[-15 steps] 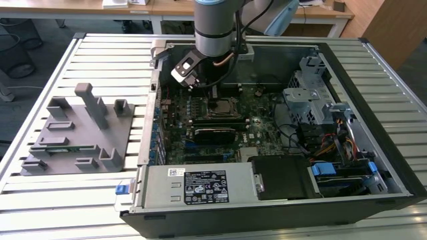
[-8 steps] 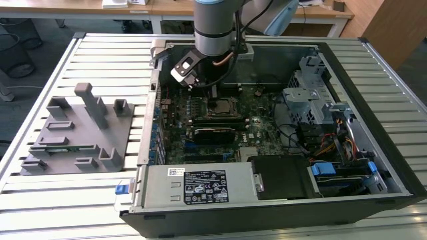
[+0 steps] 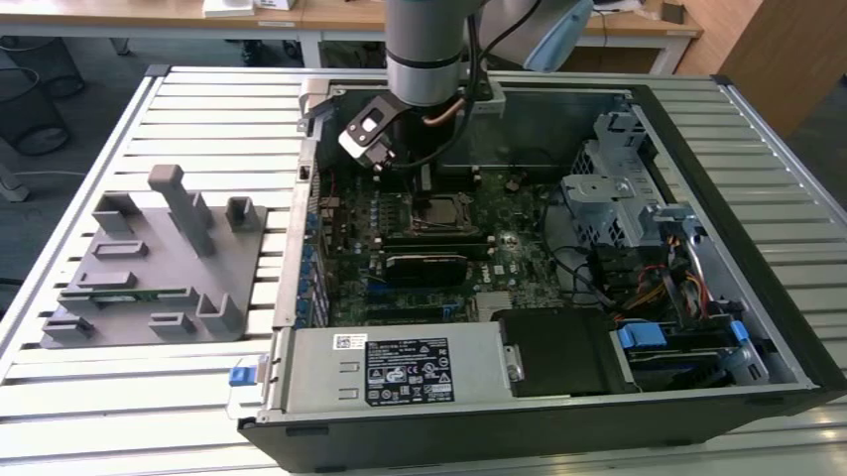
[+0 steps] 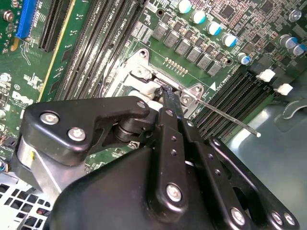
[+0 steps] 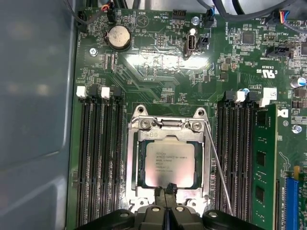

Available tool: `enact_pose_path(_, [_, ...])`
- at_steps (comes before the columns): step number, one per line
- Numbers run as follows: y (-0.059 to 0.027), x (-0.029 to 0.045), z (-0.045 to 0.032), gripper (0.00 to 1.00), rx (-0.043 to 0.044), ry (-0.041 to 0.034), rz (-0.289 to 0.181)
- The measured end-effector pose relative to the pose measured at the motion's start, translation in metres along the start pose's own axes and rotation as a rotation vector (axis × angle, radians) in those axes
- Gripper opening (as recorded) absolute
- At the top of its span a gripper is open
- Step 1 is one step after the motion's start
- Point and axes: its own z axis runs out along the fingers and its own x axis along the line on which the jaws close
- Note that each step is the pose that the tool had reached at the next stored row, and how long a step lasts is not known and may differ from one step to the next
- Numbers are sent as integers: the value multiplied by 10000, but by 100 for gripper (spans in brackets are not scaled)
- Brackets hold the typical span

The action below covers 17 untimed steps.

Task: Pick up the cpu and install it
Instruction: 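Close the cpu cover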

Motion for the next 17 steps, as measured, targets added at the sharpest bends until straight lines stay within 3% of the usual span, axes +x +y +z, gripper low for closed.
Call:
enact_pose_path(5, [4,-41,1,11,0,0,-1])
enact_pose_path(11, [148,-52,5,11,41,2,-2])
enact_pose_path(17, [169,-53,7,11,43,1,-1])
